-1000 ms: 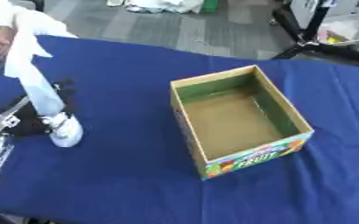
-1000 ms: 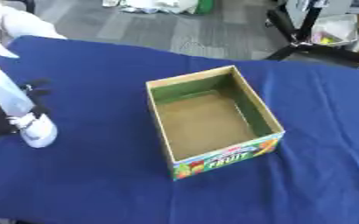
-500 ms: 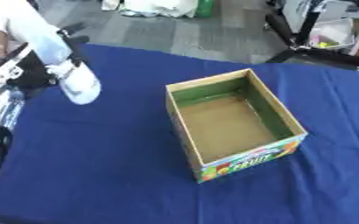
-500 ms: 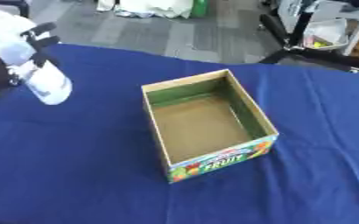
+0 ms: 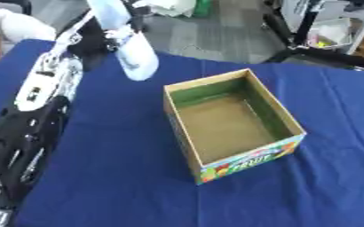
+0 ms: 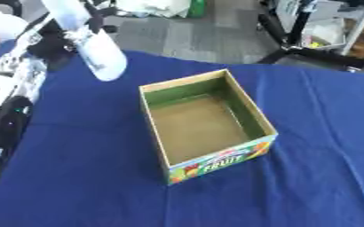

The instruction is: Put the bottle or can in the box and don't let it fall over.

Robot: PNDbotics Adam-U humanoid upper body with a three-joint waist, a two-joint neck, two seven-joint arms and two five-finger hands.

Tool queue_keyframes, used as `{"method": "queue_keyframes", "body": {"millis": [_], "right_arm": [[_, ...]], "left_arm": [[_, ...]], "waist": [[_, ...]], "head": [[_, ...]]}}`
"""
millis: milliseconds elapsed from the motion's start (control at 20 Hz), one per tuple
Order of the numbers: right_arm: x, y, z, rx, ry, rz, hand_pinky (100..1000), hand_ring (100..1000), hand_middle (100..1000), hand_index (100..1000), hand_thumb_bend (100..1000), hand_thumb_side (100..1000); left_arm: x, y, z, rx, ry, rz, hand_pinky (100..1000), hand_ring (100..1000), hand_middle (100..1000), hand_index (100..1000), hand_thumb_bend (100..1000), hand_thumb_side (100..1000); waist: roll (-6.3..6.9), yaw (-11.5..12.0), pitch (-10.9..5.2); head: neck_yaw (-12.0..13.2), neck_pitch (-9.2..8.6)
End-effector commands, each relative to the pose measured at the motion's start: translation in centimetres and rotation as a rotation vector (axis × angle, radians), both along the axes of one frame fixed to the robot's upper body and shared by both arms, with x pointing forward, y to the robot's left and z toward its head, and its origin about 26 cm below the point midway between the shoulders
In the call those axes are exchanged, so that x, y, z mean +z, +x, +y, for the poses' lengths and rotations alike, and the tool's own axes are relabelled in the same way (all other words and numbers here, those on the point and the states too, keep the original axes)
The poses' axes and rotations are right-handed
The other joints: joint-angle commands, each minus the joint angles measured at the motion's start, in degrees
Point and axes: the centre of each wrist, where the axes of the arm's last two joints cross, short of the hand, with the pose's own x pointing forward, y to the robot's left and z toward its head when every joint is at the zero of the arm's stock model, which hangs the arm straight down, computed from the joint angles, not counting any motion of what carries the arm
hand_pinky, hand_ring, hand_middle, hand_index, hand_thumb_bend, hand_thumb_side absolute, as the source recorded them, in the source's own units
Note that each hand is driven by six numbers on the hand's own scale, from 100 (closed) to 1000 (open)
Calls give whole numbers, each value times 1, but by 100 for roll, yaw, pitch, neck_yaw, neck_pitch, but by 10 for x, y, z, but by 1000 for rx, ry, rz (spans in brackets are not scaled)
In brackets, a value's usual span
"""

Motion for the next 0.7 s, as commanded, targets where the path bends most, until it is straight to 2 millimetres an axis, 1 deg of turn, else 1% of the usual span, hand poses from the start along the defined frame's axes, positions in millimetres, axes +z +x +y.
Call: {"method": "queue_keyframes", "body": {"millis": [50, 150, 300, 400, 500, 550, 600, 700], "right_arm": [[17, -1, -2, 17, -8, -43, 997, 1000, 1000, 1000, 100, 539], [18, 0, 0, 35, 0, -45, 998, 1000, 1000, 1000, 100, 539], [19, 3, 5, 62, 10, -47, 999, 1000, 1000, 1000, 100, 539], [21, 5, 7, 80, 17, -52, 999, 1000, 1000, 1000, 100, 539], [21, 6, 10, 96, 23, -55, 999, 1000, 1000, 1000, 100, 538], [21, 6, 10, 100, 25, -56, 999, 1000, 1000, 1000, 100, 558], [20, 7, 11, 103, 26, -56, 999, 1000, 1000, 1000, 100, 537], [20, 7, 11, 103, 30, -58, 1000, 1000, 1000, 1000, 100, 538]], "left_arm": [[-1, 3, -24, 9, 9, -9, 938, 1000, 1000, 171, 100, 100], [-9, 4, -35, 29, 9, 1, 939, 1000, 1000, 171, 100, 100], [-19, 3, -46, 59, 12, 0, 939, 1000, 1000, 171, 100, 100], [-23, 3, -50, 88, 13, -12, 949, 1000, 1000, 171, 100, 100], [-28, 6, -52, 126, 19, -9, 950, 1000, 1000, 171, 100, 100], [-30, 7, -53, 140, 22, -8, 950, 1000, 1000, 171, 100, 100], [-31, 8, -54, 152, 25, -7, 950, 1000, 1000, 171, 100, 100], [-36, 10, -56, 170, 36, -5, 951, 1000, 1000, 172, 100, 100]], "waist": [[-19, -68, -49], [-51, -145, -28], [-102, -307, 9], [-136, -440, 36], [-167, -587, 69], [-178, -662, 91], [-183, -718, 107], [-180, -833, 152]], "head": [[142, -8], [184, -13], [238, -25], [323, -55], [475, -109], [551, -145], [604, -167], [674, -188]]}}
